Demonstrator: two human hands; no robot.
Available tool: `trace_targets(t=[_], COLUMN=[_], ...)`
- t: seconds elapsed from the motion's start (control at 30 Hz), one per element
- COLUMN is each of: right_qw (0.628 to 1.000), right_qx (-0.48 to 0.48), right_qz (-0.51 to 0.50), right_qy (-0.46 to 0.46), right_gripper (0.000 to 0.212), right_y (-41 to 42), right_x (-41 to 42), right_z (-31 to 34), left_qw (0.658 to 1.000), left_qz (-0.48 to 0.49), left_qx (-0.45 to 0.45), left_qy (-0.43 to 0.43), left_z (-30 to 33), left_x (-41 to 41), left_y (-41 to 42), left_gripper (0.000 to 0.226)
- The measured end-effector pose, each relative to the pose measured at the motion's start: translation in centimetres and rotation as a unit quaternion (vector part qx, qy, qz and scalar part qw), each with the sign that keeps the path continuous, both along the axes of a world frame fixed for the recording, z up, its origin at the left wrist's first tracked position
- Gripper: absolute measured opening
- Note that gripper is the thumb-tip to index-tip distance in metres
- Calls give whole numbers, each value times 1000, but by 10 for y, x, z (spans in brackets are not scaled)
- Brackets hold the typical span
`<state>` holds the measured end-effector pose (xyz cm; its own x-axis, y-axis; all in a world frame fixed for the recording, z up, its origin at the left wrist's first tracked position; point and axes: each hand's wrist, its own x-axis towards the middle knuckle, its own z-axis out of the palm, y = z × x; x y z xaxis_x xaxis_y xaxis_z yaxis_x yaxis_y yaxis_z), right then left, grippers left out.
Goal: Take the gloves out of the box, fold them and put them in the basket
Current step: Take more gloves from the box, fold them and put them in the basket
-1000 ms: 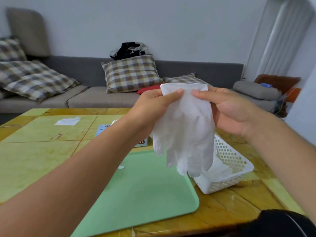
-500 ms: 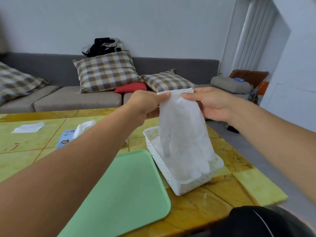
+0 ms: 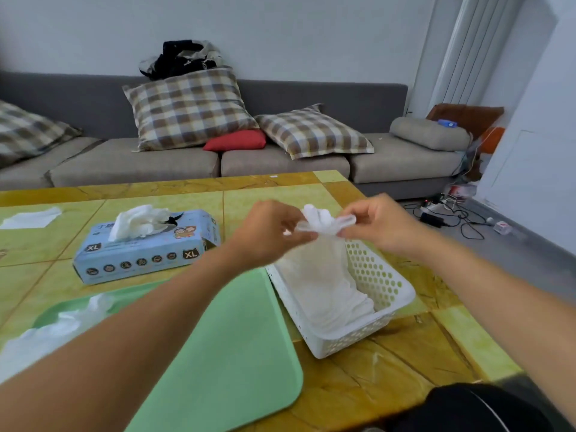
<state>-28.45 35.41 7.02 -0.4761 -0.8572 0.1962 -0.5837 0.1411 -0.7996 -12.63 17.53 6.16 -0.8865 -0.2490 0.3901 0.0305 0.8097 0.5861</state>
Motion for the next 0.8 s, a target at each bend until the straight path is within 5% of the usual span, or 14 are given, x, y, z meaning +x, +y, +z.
trace_targets(t=[0.2, 0.33, 0.4, 0.53, 0.67, 0.8], right_qw=[982, 941, 927, 959, 896, 849], right_qx=[132, 263, 309, 199, 360, 449], right_qz=[61, 129, 147, 81, 113, 115], right_qy=[118, 168, 154, 183, 236, 253], right_gripper=[12, 13, 14, 13, 71, 101], right_y=[28, 34, 31, -6, -52, -78], right_x=[17, 20, 17, 19, 40, 36], right_z=[-32, -23, -11, 4, -19, -42], left_qw=[987, 955, 961, 973, 899, 891], left_qz=[-59, -156, -137, -12, 65, 79], left_qx=[-105, -86, -99, -190, -327, -278], left_qy=[-111, -237, -220, -132, -284, -351], left_z=[-35, -26, -19, -4, -12, -25], left_x=[15, 15, 10, -6, -17, -24], left_y=[24, 37, 37, 18, 19, 11], left_gripper=[19, 31, 36, 33, 40, 53])
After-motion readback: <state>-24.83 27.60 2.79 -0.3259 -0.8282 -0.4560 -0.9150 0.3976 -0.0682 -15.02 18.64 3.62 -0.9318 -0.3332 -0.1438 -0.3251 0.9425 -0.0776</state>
